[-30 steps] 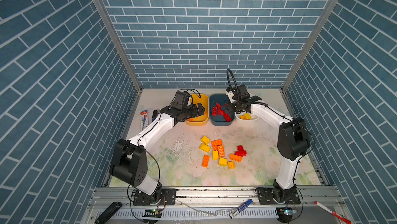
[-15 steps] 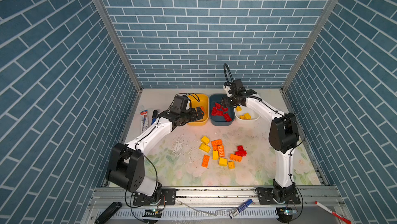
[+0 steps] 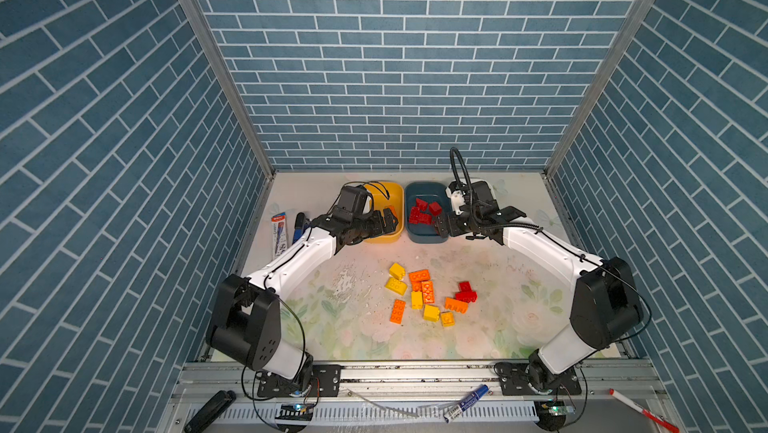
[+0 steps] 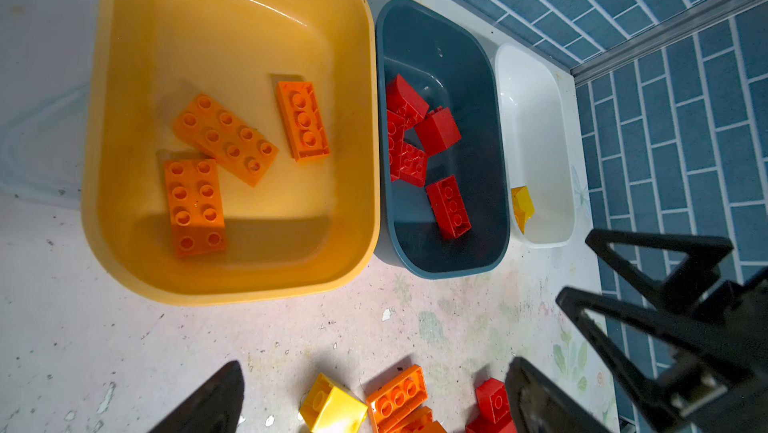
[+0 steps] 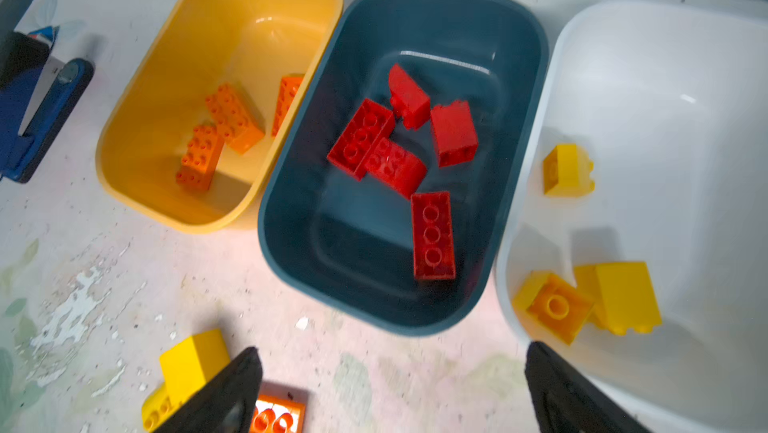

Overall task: Sort the legos into containers by color
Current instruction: 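Lower the right gripper to the pile and grasp an orange brick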

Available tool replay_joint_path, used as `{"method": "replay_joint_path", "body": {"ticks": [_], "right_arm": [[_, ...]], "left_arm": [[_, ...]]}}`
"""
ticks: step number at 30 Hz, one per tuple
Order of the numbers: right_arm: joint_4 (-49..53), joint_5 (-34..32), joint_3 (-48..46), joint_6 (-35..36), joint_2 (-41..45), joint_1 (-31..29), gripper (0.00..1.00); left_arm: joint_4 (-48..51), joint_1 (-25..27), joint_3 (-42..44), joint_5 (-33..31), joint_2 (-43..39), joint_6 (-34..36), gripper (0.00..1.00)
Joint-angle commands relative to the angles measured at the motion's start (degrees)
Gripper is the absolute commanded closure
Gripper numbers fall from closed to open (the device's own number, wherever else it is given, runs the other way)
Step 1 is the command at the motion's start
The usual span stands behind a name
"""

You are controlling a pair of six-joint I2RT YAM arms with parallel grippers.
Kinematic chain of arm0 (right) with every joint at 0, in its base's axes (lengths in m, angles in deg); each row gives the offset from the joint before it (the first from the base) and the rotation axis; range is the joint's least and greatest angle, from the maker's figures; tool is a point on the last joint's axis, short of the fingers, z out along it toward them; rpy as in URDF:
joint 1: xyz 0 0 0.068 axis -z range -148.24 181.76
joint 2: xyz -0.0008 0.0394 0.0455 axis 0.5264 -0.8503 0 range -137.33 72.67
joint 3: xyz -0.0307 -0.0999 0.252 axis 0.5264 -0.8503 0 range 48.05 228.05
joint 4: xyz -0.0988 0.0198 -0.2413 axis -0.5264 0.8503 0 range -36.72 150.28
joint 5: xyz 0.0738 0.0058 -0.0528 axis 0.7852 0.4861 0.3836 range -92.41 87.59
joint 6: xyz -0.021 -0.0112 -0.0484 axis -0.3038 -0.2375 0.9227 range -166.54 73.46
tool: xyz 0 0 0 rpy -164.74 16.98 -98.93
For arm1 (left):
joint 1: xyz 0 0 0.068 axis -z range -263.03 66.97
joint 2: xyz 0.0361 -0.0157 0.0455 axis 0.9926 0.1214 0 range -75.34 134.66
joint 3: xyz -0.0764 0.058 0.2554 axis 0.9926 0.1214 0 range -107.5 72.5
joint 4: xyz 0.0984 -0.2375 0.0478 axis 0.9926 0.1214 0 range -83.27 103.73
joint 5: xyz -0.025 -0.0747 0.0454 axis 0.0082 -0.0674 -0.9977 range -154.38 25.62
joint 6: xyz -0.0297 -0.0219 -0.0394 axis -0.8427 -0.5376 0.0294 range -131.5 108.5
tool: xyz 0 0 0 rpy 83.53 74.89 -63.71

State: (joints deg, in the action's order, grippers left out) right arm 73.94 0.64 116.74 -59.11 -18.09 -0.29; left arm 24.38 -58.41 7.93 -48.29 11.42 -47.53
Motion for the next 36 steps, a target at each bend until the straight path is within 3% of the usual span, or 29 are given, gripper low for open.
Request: {"method": "replay_joint_path", "body": {"ticks": [1,6,11,21,36], "right_arm": [[-0.44,-3.60,-6.20,-5.56,4.05,-3.04,0.01],[-1.26,-4.77,-13.82,-14.39,8.00,-7.58,0.02],[-2.50,-1.23,-17.85,-19.13,7.60,-11.49,0.05],[-0.30,-1.56,-15.27,-18.71,2.62,-18.19,0.15],[5.91,-3.95,-9.63,-17.95,-5.95,-21.99,0.44]], "left_arm": [[-0.41,0.60,-1.86,-0.80,1.32,0.35,0.01],[-0.94,0.73,-2.53,-0.63,2.63,0.04,0.01],[-1.65,1.12,-2.75,-0.28,3.80,-0.48,0.01],[-1.17,1.22,-2.75,-0.82,4.03,-0.53,0.01],[-0.87,1.21,-3.00,-0.93,4.51,-0.53,0.01]]}}
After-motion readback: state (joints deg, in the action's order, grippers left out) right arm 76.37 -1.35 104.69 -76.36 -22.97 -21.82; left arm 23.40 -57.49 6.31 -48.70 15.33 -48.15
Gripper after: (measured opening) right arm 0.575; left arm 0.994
